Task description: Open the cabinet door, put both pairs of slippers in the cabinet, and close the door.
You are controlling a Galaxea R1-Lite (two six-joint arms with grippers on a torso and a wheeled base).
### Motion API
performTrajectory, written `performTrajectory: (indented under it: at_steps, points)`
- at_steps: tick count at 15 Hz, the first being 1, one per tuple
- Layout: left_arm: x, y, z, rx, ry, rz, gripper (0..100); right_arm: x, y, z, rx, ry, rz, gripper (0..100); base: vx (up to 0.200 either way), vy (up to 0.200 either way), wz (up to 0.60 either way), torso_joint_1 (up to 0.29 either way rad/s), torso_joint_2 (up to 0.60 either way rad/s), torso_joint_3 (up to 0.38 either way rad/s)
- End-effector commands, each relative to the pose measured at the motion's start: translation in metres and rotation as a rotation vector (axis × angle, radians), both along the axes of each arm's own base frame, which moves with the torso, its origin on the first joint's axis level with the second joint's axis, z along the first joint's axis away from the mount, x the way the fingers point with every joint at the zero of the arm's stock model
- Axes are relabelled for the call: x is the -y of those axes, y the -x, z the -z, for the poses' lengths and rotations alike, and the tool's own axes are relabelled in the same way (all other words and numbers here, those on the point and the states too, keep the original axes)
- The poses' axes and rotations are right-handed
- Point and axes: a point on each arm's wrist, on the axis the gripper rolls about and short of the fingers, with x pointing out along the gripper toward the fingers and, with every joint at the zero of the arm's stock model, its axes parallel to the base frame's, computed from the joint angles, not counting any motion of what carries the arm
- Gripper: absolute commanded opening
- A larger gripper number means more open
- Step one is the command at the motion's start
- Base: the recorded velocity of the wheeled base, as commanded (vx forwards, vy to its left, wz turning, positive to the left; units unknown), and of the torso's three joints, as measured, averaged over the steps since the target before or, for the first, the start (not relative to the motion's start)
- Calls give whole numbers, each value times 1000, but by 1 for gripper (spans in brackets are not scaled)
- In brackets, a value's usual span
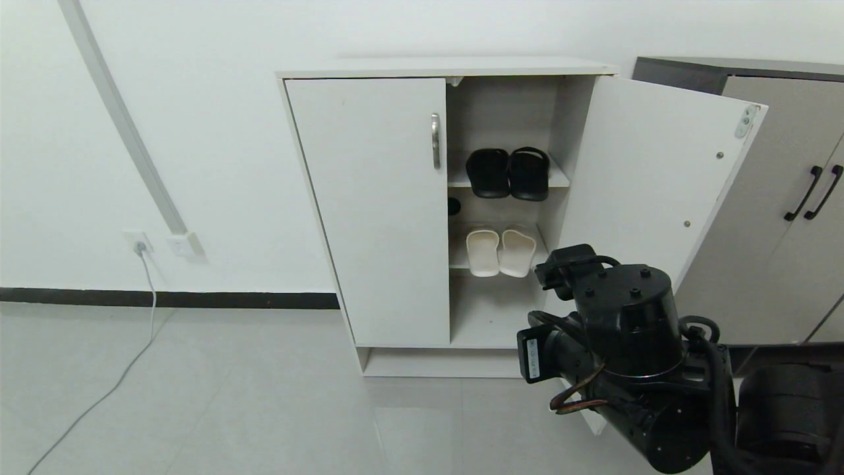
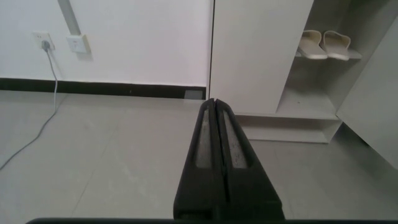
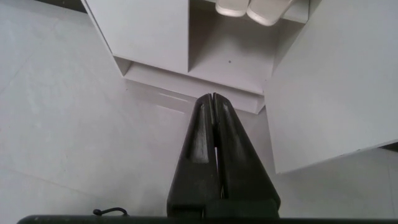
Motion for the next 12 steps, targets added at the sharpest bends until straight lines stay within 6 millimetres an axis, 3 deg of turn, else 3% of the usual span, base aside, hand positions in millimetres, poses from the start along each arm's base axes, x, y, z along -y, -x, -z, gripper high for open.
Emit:
performTrajectory:
  at_steps: [1, 5, 12]
  points:
    - [0, 0, 0, -1, 0, -1, 0, 0, 0, 1, -1, 2, -1, 0, 0, 0, 0, 0, 0, 0]
    - [0, 0, 0, -1, 0, -1, 0, 0, 0, 1, -1, 3, -1, 0, 0, 0, 0, 13, -183, -279]
    - [0, 0, 0, -1, 0, 1, 0, 0, 0, 1, -3, 6, -1, 0, 0, 0, 0, 78, -504, -359]
